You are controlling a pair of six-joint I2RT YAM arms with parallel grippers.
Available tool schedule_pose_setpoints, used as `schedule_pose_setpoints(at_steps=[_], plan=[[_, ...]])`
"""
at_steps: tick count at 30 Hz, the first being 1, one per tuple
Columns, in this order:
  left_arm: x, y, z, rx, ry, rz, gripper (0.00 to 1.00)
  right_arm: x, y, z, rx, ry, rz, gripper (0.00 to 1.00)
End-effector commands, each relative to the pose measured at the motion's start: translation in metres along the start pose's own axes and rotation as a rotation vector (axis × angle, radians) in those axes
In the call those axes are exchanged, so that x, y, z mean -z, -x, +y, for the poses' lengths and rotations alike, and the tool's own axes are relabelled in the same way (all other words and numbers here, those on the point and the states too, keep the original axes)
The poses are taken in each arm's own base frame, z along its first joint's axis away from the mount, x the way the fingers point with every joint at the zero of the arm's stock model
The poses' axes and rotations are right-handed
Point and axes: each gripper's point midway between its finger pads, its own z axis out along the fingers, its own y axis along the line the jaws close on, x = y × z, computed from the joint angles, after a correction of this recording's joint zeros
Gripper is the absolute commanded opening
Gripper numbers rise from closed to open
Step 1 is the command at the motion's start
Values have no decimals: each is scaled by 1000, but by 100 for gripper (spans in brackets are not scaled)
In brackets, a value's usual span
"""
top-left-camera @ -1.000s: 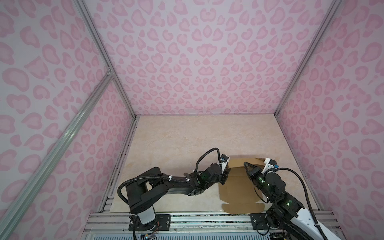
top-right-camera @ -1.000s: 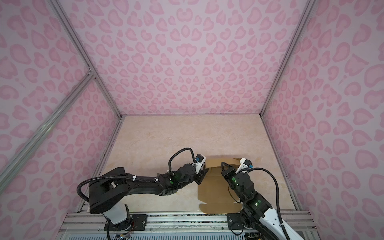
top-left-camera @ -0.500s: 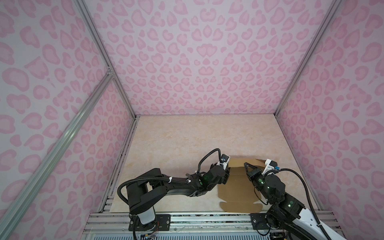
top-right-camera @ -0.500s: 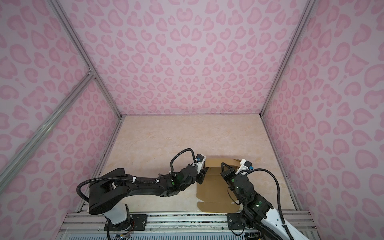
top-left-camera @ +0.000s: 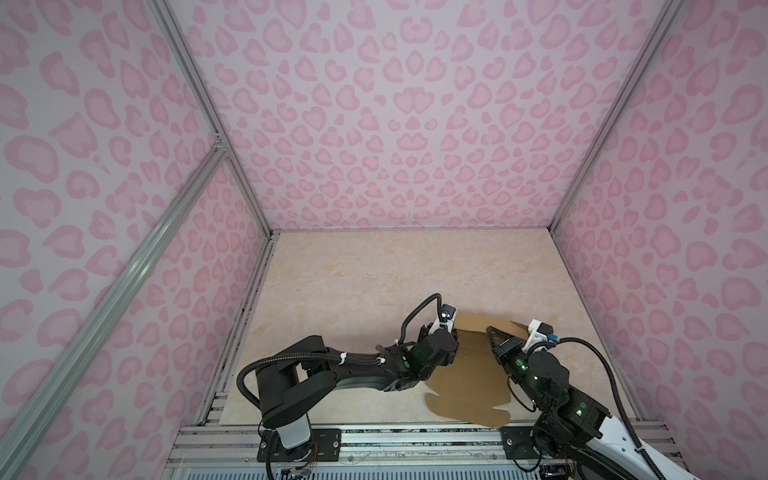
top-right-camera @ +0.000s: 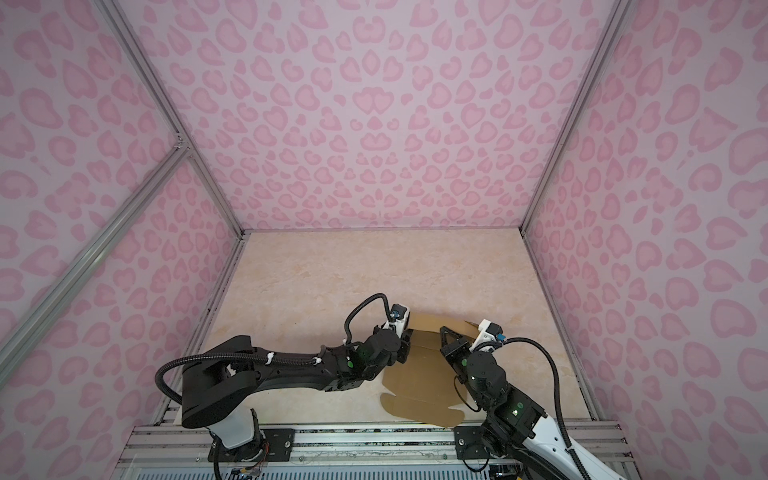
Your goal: Fold the paper box
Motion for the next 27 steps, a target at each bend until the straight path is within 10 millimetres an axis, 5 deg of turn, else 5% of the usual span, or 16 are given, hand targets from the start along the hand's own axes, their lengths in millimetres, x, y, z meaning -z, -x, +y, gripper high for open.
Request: schedule_pose_setpoints(at_steps=[1,5,14,19,23,27], plan=[[-3,1,14,7,94,-4,37,1,4,-1,4,-7,-26,22],[-5,2,19,-14,132,0,37,2,4,2,4,4,-22,36],[-10,-1,27,-50,173,-5,37,10,7,29,39,44,-8,39],[-7,9,45,-27,159,-13,38,17,26,46,213,-43,-48,46],[-1,26,68,13,143,-4,42,-3,28,53,320,-151,48,53],[1,37,78,72,91,33,49,-33,40,45,193,-208,150,56]])
